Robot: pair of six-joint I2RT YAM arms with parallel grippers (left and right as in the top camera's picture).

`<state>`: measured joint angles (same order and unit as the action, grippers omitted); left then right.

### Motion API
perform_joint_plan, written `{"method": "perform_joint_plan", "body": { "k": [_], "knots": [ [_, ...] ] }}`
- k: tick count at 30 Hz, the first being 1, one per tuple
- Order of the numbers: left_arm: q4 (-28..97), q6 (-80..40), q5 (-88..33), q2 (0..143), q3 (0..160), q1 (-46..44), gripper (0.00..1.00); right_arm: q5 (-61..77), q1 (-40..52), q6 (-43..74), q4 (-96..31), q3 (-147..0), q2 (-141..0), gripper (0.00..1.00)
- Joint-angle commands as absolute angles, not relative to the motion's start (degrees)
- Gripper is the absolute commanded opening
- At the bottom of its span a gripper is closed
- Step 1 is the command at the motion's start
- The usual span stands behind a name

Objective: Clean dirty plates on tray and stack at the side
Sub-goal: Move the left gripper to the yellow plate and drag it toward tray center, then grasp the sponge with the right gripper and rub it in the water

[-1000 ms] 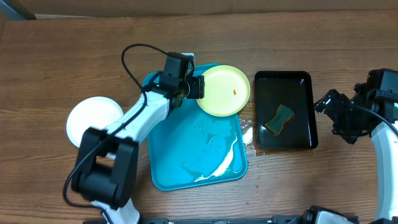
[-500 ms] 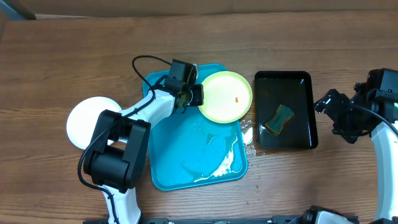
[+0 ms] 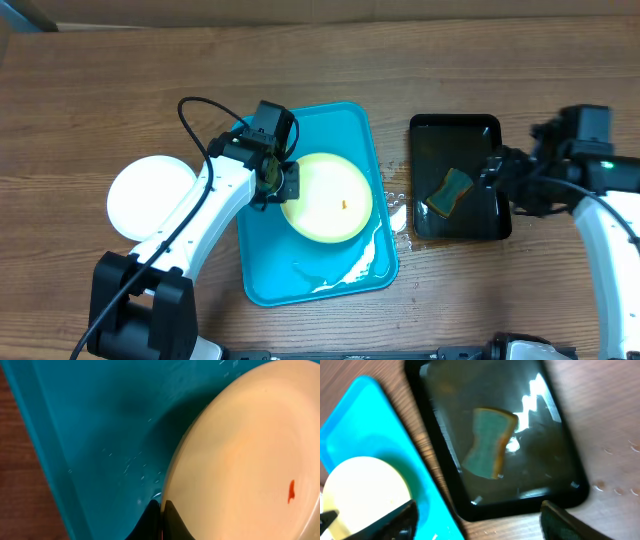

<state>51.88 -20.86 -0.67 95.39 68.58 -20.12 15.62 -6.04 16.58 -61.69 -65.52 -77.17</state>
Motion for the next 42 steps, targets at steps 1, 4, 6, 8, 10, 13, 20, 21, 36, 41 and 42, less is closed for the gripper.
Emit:
{"method": "perform_joint_plan", "body": {
  "k": [1, 4, 6, 8, 10, 13, 20, 21, 36, 41, 42],
  "knots": [
    [52.0, -20.4, 3.2, 96.3, 66.4, -19.9, 0.04, 8.3, 0.2, 19.7, -58.4, -63.4, -78.4, 0.70],
    [50.6, -21.4, 3.0, 96.7, 63.0, -19.8, 0.04, 0.7, 4.1, 24.8, -53.6, -60.5, -81.7, 0.68],
    [49.7, -22.3, 2.9, 96.7, 60.8, -19.8, 0.04, -1.1, 5.2, 26.8, -50.9, -58.9, -84.4, 0.64],
    [49.4, -22.3, 3.0, 96.7, 59.0, -19.9, 0.04, -1.0, 5.7, 28.1, -48.5, -58.1, -88.1, 0.59],
    [49.5, -22.3, 2.9, 96.7, 57.8, -19.9, 0.04, -1.0, 5.8, 28.6, -46.9, -58.0, -91.6, 0.52],
    [49.5, -22.3, 3.0, 96.7, 56.2, -19.9, 0.04, 0.3, 5.8, 28.8, -44.0, -58.0, -96.7, 0.36],
    [47.6, -22.3, 3.0, 96.7, 54.9, -19.9, 0.04, 1.3, 5.9, 28.6, -41.5, -58.0, -103.3, 0.04],
    [47.5, -22.3, 3.0, 96.7, 54.9, -19.9, 0.04, 1.3, 5.9, 27.8, -41.7, -58.1, -103.2, 0.04],
    [47.7, -22.3, 3.0, 96.7, 54.8, -19.9, 0.04, 0.9, 5.8, 24.0, -47.4, -60.7, -97.0, 0.63],
    [47.7, -22.3, 3.0, 96.7, 54.8, -19.9, 0.04, 0.9, 5.8, 26.2, -39.6, -55.1, -102.1, 0.37],
    [47.7, -22.3, 3.0, 96.7, 54.8, -19.9, 0.04, 1.0, 5.8, 26.3, -39.0, -54.7, -102.9, 0.26]
  ]
}}
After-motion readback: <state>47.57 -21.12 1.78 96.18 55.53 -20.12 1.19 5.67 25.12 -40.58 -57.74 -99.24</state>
